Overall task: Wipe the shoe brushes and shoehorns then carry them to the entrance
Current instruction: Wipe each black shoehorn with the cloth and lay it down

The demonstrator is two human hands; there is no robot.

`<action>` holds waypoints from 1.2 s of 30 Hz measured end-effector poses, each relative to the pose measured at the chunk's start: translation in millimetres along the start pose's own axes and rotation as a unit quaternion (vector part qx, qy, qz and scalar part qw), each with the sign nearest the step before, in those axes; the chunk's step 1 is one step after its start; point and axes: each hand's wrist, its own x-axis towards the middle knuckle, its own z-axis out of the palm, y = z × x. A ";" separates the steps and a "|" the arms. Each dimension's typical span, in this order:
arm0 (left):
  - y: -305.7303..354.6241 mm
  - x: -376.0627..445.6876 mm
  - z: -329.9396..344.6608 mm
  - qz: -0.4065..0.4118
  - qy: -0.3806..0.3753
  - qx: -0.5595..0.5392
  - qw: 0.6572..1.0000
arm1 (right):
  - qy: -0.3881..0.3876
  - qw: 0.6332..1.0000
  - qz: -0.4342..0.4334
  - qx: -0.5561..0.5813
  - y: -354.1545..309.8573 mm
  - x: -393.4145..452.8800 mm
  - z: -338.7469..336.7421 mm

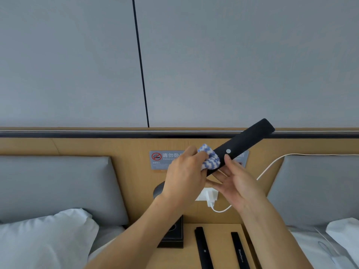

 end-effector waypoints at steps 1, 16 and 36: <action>-2.3 -0.2 -0.4 -0.009 0.001 -0.001 1.000 | -0.001 1.000 -0.001 -0.009 0.9 -1.1 -0.3; -52.7 -9.0 -7.6 -0.116 0.050 0.022 0.992 | 0.044 0.989 -0.128 0.056 19.6 -7.8 -10.5; -37.5 -26.5 6.4 -0.112 0.067 -0.017 0.991 | -0.018 0.991 -0.135 -0.007 44.7 1.3 12.9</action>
